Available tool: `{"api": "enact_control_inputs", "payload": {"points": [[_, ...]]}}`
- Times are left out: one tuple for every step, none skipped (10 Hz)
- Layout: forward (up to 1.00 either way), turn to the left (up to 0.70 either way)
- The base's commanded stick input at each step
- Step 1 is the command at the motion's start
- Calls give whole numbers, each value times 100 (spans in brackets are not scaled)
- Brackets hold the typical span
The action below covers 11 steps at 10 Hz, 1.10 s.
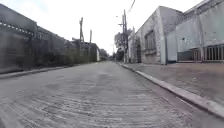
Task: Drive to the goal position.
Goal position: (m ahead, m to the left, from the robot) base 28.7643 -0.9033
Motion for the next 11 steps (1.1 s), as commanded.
{"api": "enact_control_inputs", "payload": {"points": [[100,0],[100,0],[100,0],[100,0],[100,0],[100,0],[100,0],[100,0],[100,0],[100,0],[100,0]]}}
